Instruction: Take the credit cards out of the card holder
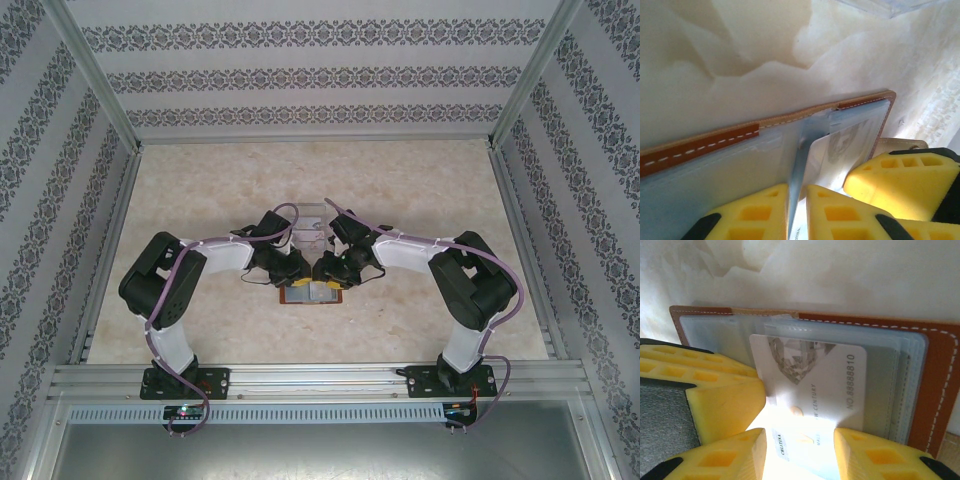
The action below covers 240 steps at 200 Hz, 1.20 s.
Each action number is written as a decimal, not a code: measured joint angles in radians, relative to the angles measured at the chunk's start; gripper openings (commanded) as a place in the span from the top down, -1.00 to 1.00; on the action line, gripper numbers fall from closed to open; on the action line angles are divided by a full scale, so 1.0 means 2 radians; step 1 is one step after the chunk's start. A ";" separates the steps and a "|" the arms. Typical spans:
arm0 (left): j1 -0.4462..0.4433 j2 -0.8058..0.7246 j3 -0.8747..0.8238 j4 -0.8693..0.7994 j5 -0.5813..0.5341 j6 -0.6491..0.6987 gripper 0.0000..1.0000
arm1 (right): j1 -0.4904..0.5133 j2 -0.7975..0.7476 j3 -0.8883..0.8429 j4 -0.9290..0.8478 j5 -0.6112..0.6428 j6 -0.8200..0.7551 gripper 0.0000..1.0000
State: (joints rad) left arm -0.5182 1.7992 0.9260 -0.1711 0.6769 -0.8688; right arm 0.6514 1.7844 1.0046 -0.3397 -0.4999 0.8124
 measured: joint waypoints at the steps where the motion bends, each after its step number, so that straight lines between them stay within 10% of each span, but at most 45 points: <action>1: 0.000 0.000 0.000 0.000 0.000 0.000 0.71 | 0.000 0.000 0.000 0.000 0.000 0.000 0.13; 240: -0.013 -0.025 -0.005 -0.028 -0.001 0.030 1.00 | -0.001 -0.027 -0.001 -0.011 0.007 0.000 0.04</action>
State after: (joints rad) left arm -0.5442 1.7493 0.9169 -0.2276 0.6754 -0.8085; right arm 0.6498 1.7309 1.0031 -0.3622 -0.4854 0.8124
